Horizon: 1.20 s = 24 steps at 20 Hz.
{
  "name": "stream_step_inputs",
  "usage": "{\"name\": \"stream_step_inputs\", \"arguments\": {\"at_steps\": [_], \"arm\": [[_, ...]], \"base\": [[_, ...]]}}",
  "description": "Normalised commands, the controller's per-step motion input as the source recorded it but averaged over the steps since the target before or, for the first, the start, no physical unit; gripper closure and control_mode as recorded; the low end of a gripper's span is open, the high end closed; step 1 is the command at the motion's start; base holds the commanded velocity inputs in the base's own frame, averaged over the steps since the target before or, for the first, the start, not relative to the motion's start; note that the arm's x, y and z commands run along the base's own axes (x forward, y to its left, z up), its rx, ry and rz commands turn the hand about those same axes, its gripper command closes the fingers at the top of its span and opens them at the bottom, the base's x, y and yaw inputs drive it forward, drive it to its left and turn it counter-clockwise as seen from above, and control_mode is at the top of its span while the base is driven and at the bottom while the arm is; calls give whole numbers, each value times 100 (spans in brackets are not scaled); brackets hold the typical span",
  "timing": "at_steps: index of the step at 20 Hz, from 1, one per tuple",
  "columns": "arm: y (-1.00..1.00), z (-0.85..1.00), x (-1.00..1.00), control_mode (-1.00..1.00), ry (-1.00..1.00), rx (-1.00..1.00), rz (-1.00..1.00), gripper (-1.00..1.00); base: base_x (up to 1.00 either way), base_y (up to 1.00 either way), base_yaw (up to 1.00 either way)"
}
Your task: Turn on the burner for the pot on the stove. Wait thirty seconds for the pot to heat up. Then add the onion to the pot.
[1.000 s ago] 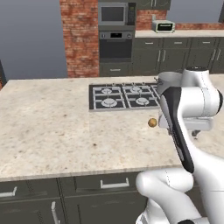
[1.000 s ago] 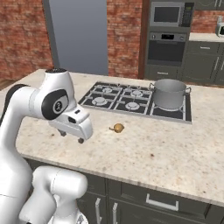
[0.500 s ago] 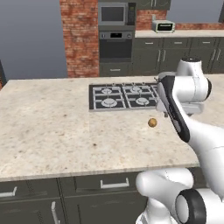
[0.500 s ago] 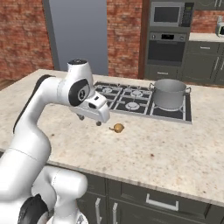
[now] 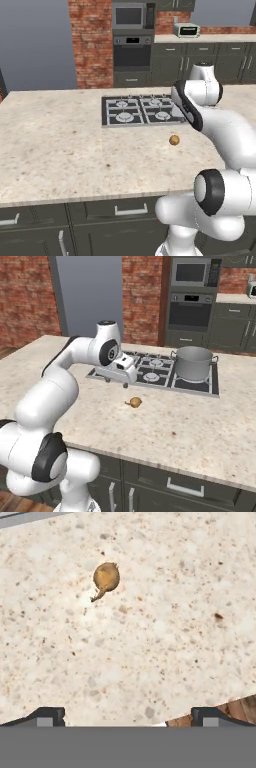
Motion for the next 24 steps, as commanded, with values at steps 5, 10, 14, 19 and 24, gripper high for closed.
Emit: {"name": "stream_step_inputs", "arguments": {"at_steps": [5, 10, 14, 19, 24], "arm": [[-5, -21, 78, -100, 0, 0, 0, -100], [-2, -45, 64, -100, 1, 0, 0, -100], [-18, -41, 49, -100, 0, -1, -2, -100], [-20, -43, 4, -100, 5, 0, 0, -100], [-9, -26, 14, -100, 1, 0, -1, -100]], "base": [[0, 0, 0], [0, 0, 0], [0, 0, 0], [0, 0, 0], [0, 0, 0]]}}
